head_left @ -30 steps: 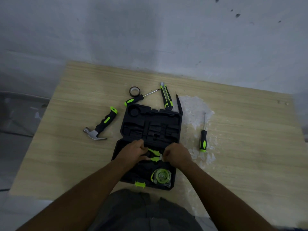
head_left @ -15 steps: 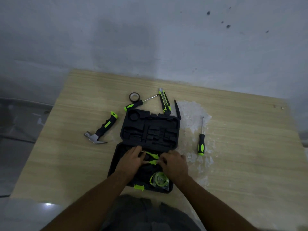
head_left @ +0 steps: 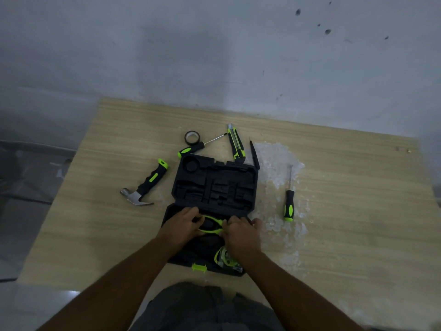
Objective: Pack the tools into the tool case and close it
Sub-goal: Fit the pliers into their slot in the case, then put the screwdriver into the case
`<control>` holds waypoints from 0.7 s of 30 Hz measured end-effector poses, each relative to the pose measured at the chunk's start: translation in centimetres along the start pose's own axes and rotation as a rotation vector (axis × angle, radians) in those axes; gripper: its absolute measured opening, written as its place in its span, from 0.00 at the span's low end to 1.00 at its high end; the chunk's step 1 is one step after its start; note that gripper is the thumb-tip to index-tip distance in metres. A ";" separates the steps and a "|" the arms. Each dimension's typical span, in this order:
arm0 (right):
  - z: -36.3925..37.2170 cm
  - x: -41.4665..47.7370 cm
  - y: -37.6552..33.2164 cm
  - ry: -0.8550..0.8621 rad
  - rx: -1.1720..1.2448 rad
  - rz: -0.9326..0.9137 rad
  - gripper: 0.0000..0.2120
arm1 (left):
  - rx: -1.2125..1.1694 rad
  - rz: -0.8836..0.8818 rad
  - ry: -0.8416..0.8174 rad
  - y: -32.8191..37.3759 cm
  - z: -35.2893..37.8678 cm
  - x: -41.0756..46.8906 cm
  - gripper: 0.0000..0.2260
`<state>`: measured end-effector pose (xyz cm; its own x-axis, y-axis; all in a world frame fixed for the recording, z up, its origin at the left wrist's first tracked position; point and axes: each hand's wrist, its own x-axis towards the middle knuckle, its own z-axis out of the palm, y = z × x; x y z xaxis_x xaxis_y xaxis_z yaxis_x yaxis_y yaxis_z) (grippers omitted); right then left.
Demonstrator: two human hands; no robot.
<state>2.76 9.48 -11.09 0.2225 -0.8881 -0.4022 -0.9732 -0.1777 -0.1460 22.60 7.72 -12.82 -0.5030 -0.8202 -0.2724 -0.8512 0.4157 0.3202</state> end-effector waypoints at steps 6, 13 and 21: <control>-2.8 1.8 1.2 -0.156 0.100 0.008 0.12 | -0.165 -0.198 -0.084 0.9 -1.5 1.2 0.14; -1.5 0.3 6.5 0.347 0.495 0.223 0.10 | -0.288 -0.259 -0.018 2.1 -1.7 0.8 0.19; -2.0 0.2 13.8 0.394 0.607 0.641 0.21 | -0.439 -0.383 0.067 5.2 -1.9 1.1 0.23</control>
<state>-10.69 6.02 -11.41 -0.4834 -0.8383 -0.2522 -0.6825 0.5413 -0.4912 17.93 8.17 -9.73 -0.1487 -0.9090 -0.3894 -0.8219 -0.1054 0.5598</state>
